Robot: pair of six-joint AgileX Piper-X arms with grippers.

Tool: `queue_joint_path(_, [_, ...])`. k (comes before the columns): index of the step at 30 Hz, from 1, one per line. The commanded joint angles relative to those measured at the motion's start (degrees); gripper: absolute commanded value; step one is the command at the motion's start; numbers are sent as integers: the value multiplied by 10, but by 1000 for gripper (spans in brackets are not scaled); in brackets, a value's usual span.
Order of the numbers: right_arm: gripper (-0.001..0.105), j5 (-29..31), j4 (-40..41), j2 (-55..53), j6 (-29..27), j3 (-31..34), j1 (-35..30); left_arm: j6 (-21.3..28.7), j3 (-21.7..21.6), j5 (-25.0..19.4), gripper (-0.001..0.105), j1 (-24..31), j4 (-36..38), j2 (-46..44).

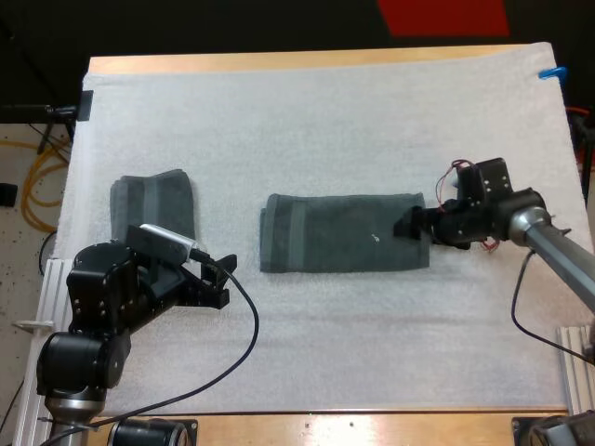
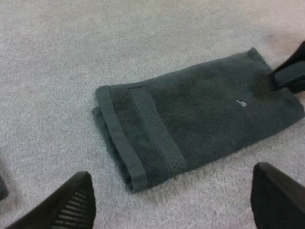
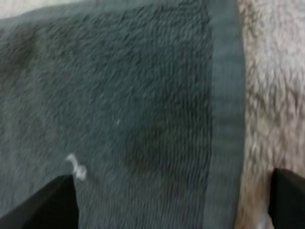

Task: Pick towel from pile fold and stack

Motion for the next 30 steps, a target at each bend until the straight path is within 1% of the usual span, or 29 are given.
queue_joint_path(1, [78,-7,-4,7,0,-13,-2,2,-4,-1,66,0,-1,-2])
queue_joint_path(4, [78,-22,-8,24,4,-22,-2,2,-4,-1,66,0,-1,-2])
queue_joint_path(9, [78,-101,-17,50,28,-22,-2,2,-4,-1,66,0,-1,-2])
queue_joint_path(11, [78,-151,-17,69,37,-22,-2,2,-4,-1,66,0,-1,-2])
queue_joint_path(13, [78,-176,-16,82,42,-22,-2,2,-4,-1,66,0,-1,-2])
queue_joint_path(17, [76,-165,-7,87,43,-22,-2,2,-4,-1,66,0,-1,-2])
queue_joint_path(18, [73,-161,-7,86,43,-22,-2,2,-4,-1,66,0,-1,-2])
queue_joint_path(20, [55,-143,-5,83,42,-22,-2,2,-4,-1,66,0,-1,-2])
queue_joint_path(21, [48,-136,-4,82,41,-22,-2,2,-4,-1,66,0,-1,-2])
queue_joint_path(23, [22,-114,-2,76,35,-22,-2,2,-4,-1,66,0,-1,-2])
queue_joint_path(25, [0,-94,3,66,24,-22,-2,2,-4,-1,66,0,-1,-2])
queue_joint_path(27, [1,-61,11,52,10,-22,-2,2,-4,-1,66,0,-1,-2])
queue_joint_path(30, [1,34,39,15,-22,-22,-2,2,-4,-1,66,0,-1,-2])
